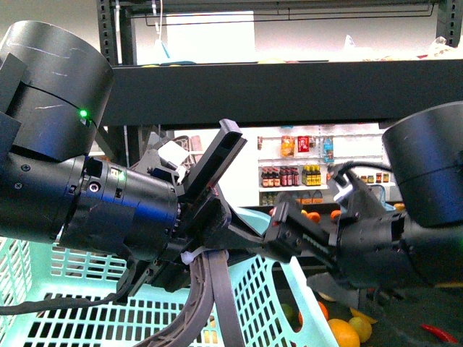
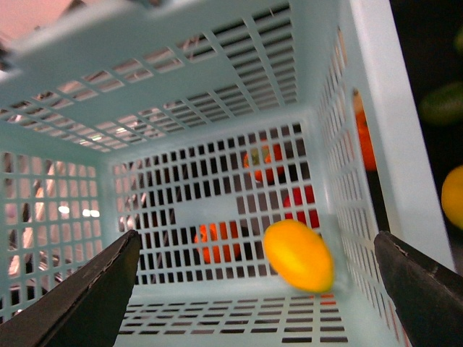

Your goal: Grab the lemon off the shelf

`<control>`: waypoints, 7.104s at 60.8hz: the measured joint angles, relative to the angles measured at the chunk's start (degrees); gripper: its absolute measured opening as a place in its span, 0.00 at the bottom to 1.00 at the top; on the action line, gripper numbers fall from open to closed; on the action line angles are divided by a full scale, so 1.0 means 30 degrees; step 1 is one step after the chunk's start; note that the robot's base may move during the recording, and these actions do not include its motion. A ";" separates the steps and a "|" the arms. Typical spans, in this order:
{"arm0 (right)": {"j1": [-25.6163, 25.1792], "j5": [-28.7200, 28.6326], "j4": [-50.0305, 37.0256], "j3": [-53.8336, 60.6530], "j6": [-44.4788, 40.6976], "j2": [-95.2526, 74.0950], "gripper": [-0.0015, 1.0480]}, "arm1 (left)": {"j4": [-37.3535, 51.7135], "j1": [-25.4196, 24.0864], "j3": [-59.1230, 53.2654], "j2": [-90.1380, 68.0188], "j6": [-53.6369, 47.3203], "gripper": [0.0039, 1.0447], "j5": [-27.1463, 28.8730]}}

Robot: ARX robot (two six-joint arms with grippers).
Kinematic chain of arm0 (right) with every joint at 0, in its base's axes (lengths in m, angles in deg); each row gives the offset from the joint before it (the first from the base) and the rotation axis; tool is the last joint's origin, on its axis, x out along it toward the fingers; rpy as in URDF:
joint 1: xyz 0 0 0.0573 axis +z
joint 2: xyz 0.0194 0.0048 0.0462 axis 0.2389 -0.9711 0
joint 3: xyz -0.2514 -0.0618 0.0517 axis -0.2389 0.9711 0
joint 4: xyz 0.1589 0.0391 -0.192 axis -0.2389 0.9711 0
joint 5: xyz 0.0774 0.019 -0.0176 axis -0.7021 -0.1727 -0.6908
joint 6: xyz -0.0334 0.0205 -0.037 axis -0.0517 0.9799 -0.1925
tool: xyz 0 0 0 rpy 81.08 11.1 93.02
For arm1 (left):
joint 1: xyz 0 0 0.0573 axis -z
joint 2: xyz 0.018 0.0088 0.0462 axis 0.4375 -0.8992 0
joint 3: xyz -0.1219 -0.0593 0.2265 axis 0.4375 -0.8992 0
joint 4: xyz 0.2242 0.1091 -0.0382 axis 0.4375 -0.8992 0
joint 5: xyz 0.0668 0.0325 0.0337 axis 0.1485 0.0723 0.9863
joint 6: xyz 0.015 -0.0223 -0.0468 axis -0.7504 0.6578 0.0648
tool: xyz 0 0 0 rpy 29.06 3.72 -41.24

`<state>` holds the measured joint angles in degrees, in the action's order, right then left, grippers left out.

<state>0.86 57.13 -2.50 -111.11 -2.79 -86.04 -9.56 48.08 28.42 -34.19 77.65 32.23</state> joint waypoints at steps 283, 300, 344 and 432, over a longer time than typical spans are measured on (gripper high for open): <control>0.1443 0.2266 0.0481 -0.1260 -0.1239 -0.0561 0.48 | 0.0000 -0.0022 0.0000 -0.0066 -0.0007 0.11 -0.0029; 0.1880 0.2681 0.0306 -0.0787 -0.1654 -0.1042 0.80 | 0.0000 -0.0219 0.0000 -0.0087 -0.0022 0.11 0.0590; -0.2382 0.7074 0.1967 0.3169 -0.5122 0.7788 0.93 | 0.0102 0.0073 0.0233 -0.0131 0.0175 0.11 -0.0255; -0.4830 0.5829 0.6666 1.8746 -1.0907 3.1510 0.03 | 0.0102 0.0051 0.0226 -0.0153 0.0124 0.11 -0.0080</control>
<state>-13.63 74.62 17.50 -54.87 -35.51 8.49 -9.26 48.23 29.10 -34.65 78.02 31.99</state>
